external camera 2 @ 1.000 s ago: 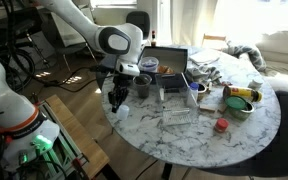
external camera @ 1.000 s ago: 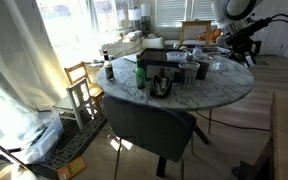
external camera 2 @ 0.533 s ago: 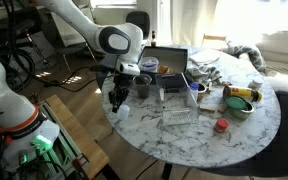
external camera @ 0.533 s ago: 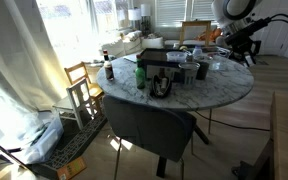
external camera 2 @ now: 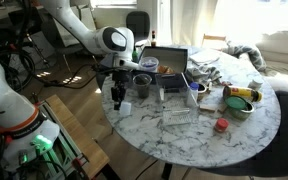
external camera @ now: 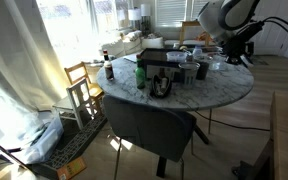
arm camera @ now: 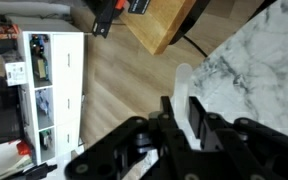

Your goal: Turn the small plastic cup over

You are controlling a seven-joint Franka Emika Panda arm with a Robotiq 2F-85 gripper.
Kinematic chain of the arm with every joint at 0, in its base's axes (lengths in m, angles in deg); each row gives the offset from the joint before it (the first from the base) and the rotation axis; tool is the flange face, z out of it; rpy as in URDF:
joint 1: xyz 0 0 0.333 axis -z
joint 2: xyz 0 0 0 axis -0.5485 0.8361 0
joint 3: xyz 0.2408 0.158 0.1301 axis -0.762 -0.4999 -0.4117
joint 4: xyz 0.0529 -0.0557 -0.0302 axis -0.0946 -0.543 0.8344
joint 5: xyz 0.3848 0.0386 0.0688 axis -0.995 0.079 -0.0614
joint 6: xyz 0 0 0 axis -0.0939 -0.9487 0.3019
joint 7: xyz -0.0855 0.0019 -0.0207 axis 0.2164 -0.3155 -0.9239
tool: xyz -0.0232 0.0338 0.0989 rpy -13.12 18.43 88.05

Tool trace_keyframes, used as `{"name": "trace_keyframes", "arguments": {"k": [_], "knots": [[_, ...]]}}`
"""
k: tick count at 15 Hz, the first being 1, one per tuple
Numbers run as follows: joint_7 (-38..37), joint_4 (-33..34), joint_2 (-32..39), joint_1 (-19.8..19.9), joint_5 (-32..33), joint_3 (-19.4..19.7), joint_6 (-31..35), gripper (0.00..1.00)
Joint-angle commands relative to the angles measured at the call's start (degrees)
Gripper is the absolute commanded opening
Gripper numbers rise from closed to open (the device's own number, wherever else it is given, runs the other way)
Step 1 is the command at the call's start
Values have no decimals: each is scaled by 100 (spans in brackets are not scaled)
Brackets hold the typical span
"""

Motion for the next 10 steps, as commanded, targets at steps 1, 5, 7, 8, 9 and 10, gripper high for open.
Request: {"name": "trace_keyframes", "arguments": {"k": [1,5,7,8,9,10], "knots": [[-527,93,402,-224,881,-102,-295,5],[-1277,-1,580,-283,2160,-76,-285,5],[-1785,-39,670,-259,2822,-86,-196,5],[-2021,-47,671,-174,2848,-110,-16,5],[-1568,9,582,-125,2516,-201,-200,22],[-1733,10,611,-121,2627,-204,-189,22]]}}
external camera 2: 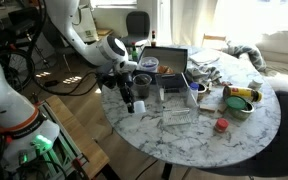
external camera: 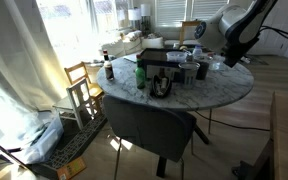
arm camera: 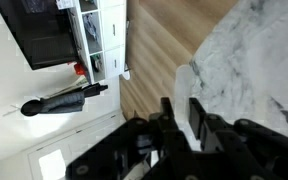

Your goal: Turn the small plastic cup over

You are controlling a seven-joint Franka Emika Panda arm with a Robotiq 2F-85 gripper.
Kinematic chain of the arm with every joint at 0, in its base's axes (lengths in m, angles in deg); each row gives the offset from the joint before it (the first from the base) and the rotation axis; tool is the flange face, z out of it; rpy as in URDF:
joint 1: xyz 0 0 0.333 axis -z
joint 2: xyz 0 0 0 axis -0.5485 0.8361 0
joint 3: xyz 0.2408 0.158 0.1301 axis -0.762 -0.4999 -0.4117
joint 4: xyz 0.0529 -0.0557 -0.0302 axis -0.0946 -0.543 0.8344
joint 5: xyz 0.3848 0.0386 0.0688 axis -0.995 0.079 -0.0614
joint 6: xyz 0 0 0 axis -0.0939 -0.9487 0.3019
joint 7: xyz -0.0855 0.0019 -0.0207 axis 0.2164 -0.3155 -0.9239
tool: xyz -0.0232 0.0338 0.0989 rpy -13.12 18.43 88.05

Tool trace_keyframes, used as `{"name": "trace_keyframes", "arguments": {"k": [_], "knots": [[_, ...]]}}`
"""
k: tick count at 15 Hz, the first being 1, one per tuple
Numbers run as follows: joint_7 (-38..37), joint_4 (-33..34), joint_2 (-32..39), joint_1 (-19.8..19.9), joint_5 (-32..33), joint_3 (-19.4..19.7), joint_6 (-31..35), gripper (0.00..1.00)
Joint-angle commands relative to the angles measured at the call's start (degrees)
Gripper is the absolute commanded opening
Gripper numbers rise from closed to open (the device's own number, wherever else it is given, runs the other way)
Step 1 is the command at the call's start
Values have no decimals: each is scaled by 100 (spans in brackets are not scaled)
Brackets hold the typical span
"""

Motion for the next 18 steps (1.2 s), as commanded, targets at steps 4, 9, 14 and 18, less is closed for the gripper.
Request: {"name": "trace_keyframes", "arguments": {"k": [4,9,14,18], "knots": [[-139,10,24,99,79,-106,-23,22],[-323,36,156,-84,581,-237,-207,5],[-474,154,646,-119,1152,-402,-526,5],[-589,154,1065,-78,1534,-466,-442,5]]}}
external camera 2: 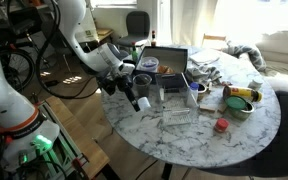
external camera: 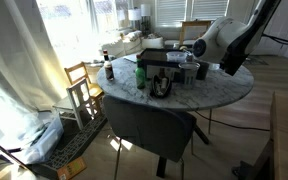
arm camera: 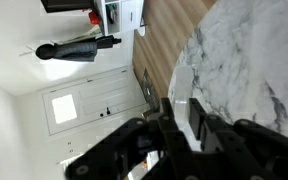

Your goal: Turn the small plastic cup over

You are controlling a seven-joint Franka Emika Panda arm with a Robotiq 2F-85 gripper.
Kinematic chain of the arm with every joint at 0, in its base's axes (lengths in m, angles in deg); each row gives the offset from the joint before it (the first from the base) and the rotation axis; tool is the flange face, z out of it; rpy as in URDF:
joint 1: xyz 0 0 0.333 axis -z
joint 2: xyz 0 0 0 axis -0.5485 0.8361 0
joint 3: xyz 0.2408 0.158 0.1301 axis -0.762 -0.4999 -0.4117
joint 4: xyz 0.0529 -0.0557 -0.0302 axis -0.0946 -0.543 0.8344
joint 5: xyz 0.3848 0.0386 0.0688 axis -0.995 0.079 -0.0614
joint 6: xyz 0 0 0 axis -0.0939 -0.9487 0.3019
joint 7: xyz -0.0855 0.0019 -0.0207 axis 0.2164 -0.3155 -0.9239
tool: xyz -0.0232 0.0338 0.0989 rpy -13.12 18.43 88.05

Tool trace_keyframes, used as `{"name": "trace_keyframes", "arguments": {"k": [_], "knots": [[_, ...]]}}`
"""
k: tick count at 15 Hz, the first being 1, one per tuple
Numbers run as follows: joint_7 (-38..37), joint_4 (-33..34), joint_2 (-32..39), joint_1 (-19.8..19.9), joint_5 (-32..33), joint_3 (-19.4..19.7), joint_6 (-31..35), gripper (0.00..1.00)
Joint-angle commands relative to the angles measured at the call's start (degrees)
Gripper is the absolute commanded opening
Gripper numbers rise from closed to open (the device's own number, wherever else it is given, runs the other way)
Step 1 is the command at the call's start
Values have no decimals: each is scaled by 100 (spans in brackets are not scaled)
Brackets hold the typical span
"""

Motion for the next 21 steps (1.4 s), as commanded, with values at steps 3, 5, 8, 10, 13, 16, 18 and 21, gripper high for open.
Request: {"name": "trace_keyframes", "arguments": {"k": [3,5,8,10,13,16,18,21], "knots": [[-315,119,690,12,564,-120,-107,5],[-428,124,779,33,717,-144,-64,16],[-600,143,853,42,902,-169,-89,55],[-669,145,861,54,996,-186,-83,69],[-718,138,853,71,1087,-207,-66,92],[-752,64,754,95,1163,-238,20,100],[-776,-43,608,124,1244,-275,137,100],[-775,-289,203,193,1304,-333,431,100]]}}
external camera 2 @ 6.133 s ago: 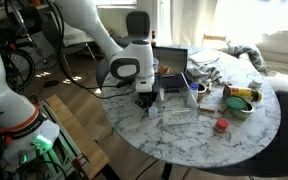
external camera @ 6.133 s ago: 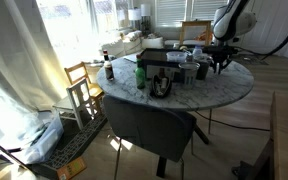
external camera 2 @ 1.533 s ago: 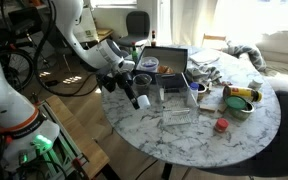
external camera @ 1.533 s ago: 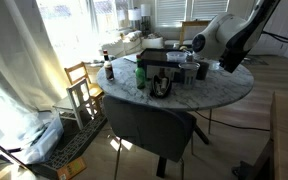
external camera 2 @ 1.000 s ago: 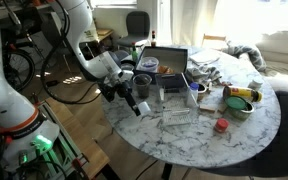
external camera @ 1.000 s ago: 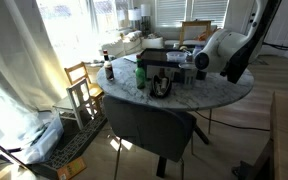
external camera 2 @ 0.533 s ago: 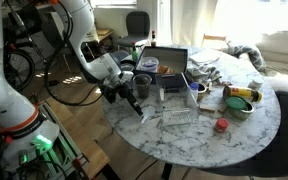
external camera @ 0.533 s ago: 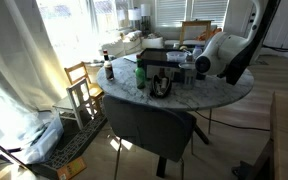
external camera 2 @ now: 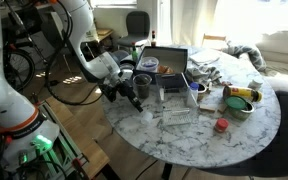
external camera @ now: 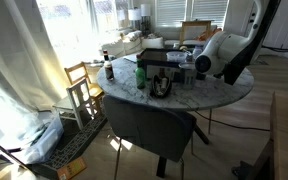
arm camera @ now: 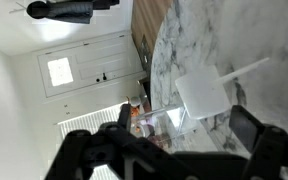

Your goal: Turn the small plastic cup over

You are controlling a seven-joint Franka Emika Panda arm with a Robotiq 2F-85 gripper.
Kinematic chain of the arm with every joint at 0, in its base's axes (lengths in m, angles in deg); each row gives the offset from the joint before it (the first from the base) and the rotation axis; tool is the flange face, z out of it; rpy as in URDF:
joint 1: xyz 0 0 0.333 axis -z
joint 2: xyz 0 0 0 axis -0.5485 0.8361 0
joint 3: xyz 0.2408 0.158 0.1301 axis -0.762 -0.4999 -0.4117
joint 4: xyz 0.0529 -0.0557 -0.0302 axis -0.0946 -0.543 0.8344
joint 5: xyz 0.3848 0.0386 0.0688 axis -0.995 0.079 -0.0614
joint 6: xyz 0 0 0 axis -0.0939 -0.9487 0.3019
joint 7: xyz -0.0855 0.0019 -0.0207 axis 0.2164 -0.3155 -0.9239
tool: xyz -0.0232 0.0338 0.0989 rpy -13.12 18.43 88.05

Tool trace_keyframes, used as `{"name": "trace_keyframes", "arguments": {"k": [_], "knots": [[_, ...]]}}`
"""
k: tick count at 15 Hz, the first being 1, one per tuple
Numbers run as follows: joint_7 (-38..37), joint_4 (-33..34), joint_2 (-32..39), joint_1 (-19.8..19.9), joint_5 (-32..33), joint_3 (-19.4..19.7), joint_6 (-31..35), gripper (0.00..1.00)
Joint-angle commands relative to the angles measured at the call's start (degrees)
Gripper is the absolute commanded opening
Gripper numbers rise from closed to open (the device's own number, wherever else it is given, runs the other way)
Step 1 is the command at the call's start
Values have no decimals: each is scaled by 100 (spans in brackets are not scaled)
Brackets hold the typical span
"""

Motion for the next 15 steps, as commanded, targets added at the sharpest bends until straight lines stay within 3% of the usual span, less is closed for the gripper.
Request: {"name": "trace_keyframes", "arguments": {"k": [1,9,15], "knots": [[-108,-451,-609,196,224,-119,456,100],[340,-1531,-2266,559,-476,77,1711,100],[374,-2551,-3546,931,-912,667,2562,100]]}}
